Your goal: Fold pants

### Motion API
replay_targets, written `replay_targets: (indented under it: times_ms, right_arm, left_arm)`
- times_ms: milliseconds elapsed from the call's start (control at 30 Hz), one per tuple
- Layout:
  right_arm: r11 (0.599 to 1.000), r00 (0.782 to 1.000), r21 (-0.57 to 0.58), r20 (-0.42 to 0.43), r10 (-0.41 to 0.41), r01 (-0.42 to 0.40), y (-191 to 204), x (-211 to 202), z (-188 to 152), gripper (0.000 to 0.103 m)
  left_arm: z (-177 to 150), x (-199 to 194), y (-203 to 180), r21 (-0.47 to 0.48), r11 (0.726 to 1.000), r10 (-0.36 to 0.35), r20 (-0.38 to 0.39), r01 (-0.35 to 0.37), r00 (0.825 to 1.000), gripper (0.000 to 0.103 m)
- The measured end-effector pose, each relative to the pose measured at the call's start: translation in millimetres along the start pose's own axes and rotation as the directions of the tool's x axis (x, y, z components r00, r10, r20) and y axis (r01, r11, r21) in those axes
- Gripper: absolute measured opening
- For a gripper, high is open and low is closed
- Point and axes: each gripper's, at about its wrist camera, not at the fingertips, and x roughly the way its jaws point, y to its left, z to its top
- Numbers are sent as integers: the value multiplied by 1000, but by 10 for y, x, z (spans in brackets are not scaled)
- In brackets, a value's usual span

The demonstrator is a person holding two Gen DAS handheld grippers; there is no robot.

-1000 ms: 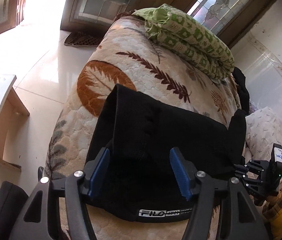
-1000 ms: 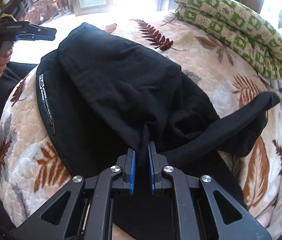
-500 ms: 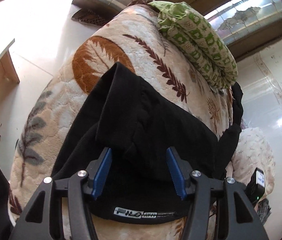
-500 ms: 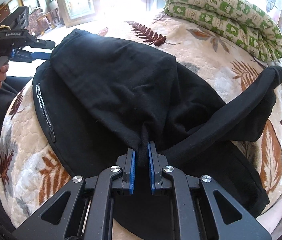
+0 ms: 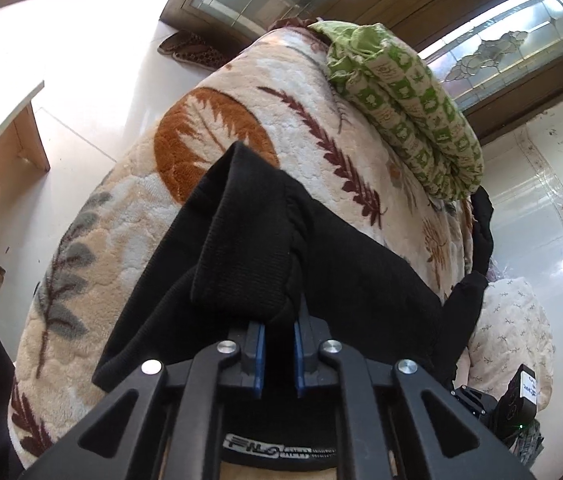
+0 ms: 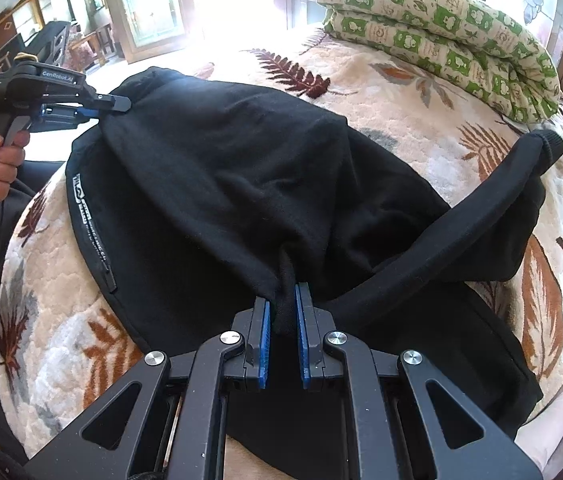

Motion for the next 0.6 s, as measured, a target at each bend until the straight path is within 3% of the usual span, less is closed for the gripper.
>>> replay_targets:
  times_ms: [100, 333, 600]
  right_arm:
    - [1000, 1000, 11, 12, 18, -18, 38, -69, -5, 11]
    - [998, 998, 3, 4, 70, -70, 212, -174, -94, 11]
    - [997, 996, -15, -58, 69, -70, 387, -74, -285, 11]
  left_arm:
    - [-36, -172, -59, 50, 999, -7, 1, 7, 1000, 12]
    - [-176, -477, 12, 133, 990, 58, -41, -52, 997, 12]
    - [-338, -312, 90, 190, 968, 185, -115, -162, 976, 13]
